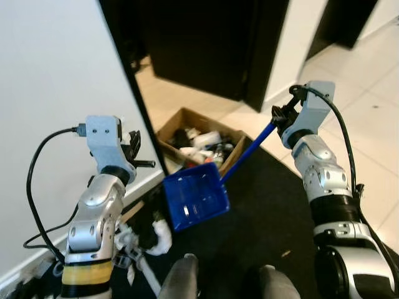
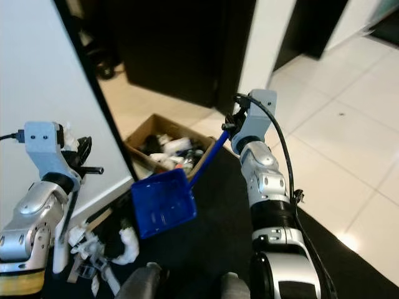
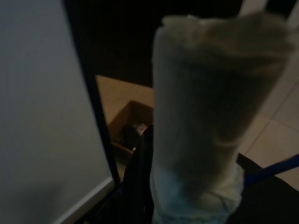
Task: Sweep floor
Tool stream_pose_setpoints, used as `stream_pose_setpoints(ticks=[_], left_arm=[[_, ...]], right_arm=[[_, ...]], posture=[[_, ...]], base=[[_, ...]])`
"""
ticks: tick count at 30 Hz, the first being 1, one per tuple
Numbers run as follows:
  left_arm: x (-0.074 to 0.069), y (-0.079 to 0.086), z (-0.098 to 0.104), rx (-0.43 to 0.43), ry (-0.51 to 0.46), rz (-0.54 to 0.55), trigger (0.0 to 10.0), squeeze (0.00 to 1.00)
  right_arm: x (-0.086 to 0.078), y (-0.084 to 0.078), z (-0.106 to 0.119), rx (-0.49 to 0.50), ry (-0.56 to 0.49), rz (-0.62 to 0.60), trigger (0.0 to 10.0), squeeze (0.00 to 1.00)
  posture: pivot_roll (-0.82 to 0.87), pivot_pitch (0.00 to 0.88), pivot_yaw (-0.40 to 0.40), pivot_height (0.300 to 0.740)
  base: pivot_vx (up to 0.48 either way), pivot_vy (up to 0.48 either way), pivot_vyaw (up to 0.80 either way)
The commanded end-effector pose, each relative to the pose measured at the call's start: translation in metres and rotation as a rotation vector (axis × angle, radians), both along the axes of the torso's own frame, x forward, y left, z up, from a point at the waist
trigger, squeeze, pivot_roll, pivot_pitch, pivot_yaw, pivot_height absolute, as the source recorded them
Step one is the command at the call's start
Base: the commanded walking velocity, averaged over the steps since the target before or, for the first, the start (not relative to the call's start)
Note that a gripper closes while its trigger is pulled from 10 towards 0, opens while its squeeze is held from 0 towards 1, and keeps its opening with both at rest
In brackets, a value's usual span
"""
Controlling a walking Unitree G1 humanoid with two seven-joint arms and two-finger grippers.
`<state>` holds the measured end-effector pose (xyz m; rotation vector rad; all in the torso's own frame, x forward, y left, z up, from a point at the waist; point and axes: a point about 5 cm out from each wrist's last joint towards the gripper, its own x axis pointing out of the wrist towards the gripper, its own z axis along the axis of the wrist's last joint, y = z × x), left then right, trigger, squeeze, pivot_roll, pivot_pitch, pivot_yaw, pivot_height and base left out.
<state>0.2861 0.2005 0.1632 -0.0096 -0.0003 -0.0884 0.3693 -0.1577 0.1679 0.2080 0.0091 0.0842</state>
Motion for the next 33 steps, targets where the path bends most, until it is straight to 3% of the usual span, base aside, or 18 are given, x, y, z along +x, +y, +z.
stream_pose_setpoints(ticks=[1, 10, 29, 33], left_arm=[[0.000, 0.004, 0.004, 0.035, -0.035, 0.032, 10.0, 0.00], [0.004, 0.004, 0.002, 0.060, -0.024, 0.059, 10.0, 0.00], [0.005, 0.001, -0.004, 0.028, -0.006, 0.095, 10.0, 0.00], [0.006, 0.004, -0.004, 0.030, -0.003, 0.109, 10.0, 0.00]], right_arm=[[-0.002, 0.001, 0.008, 0.022, -0.032, 0.000, 10.0, 0.00], [-0.004, 0.004, 0.012, 0.047, -0.049, 0.010, 10.0, 0.00], [-0.008, 0.014, 0.015, 0.059, -0.063, 0.066, 10.0, 0.00], [-0.008, 0.018, 0.016, 0.068, -0.069, 0.083, 10.0, 0.00]], posture=[[0.08, 0.054, 0.044, 0.740], [0.08, 0.063, 0.040, 0.740], [0.08, 0.071, 0.027, 0.740], [0.09, 0.071, 0.028, 0.740]], base=[[0.000, 0.000, 0.00], [0.000, 0.000, 0.00], [0.000, 0.000, 0.00], [0.000, 0.298, 0.00]])
